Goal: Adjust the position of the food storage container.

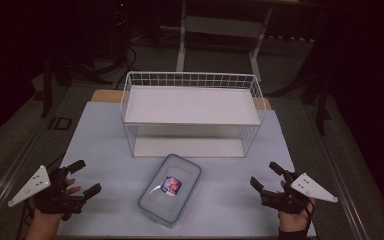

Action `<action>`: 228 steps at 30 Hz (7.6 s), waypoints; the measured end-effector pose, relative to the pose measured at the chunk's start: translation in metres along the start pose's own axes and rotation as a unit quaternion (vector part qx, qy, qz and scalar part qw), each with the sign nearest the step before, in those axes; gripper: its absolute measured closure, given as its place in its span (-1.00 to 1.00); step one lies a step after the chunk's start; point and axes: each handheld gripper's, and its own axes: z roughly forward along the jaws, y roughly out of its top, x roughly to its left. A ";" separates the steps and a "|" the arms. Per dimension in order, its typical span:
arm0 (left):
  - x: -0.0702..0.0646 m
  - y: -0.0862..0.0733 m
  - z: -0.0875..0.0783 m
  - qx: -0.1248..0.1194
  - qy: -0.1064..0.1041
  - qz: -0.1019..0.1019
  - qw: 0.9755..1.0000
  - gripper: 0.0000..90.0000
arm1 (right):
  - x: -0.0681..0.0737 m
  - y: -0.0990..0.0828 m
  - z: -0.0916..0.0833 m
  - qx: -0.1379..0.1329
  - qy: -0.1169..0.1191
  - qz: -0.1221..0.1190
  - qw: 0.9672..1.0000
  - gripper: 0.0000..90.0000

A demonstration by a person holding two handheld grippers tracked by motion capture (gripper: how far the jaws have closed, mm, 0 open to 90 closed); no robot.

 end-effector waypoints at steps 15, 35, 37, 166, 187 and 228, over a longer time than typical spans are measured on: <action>-0.009 0.005 0.005 -0.008 0.005 -0.010 1.000 -0.99 | 0.000 0.000 0.000 -0.001 0.004 0.007 1.000 -0.69; -0.059 0.026 0.055 0.050 -0.085 -0.030 0.995 -0.77 | -0.001 0.000 0.001 -0.006 0.010 0.018 1.000 -0.68; -0.064 0.026 0.060 0.054 -0.096 -0.028 0.994 -0.60 | -0.001 0.000 0.001 -0.006 0.009 0.018 1.000 -0.68; -0.038 -0.027 0.079 0.322 0.100 -0.072 0.939 0.98 | -0.004 -0.002 0.003 -0.003 0.028 0.038 0.999 -0.67; -0.026 -0.025 0.139 0.305 0.057 -0.039 0.950 0.98 | -0.002 -0.002 0.004 -0.001 0.033 0.039 0.999 -0.67; -0.022 -0.026 0.227 0.294 0.045 -0.039 0.954 0.98 | 0.003 -0.003 0.008 0.012 0.040 0.023 0.999 -0.67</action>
